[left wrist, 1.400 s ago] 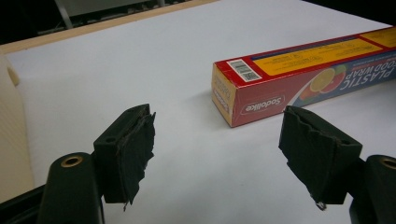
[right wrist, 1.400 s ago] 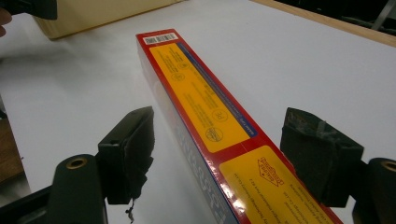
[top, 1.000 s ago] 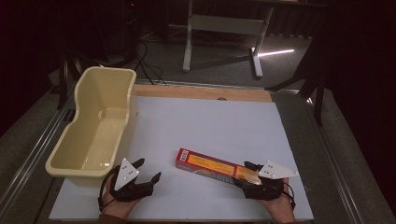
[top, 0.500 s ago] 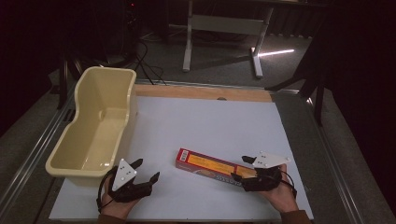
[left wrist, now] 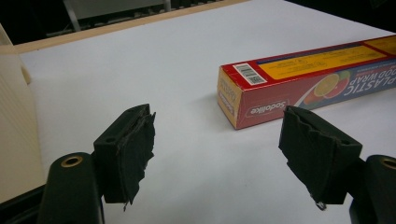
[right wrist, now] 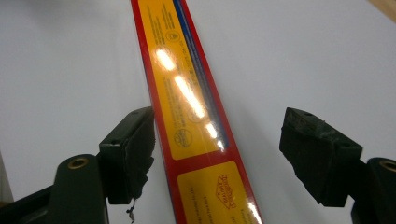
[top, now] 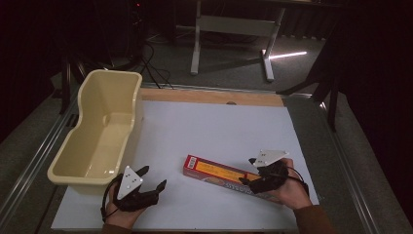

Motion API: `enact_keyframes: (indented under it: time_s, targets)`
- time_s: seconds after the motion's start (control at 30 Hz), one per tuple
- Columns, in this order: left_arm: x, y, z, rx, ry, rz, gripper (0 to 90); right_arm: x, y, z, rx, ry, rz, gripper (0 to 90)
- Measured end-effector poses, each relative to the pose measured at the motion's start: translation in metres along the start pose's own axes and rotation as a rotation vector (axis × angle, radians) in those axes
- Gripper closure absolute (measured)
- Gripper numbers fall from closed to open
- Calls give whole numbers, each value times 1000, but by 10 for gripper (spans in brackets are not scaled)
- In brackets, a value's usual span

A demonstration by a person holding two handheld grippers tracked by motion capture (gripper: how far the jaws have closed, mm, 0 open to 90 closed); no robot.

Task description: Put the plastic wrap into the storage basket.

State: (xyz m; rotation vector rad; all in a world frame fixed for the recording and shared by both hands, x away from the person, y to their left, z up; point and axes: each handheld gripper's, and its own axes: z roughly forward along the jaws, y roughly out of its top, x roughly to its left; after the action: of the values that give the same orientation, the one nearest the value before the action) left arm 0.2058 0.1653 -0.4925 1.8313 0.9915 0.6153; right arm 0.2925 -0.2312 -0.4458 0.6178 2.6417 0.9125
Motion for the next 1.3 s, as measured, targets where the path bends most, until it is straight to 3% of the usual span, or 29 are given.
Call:
enact_keyframes:
  time_s: [0.3,0.5,0.87,1.3]
  targets:
    - [-1,0,1,2,-2,3,261,-3,14,17,115,40,-69,254]
    - [-2,0,1,6,-6,6,261,1,18,32,179,102,-87,248]
    - [-2,0,1,5,-9,6,263,4,32,60,325,137,-150,269]
    - [-3,0,2,10,-16,12,267,-1,38,85,467,212,-159,362]
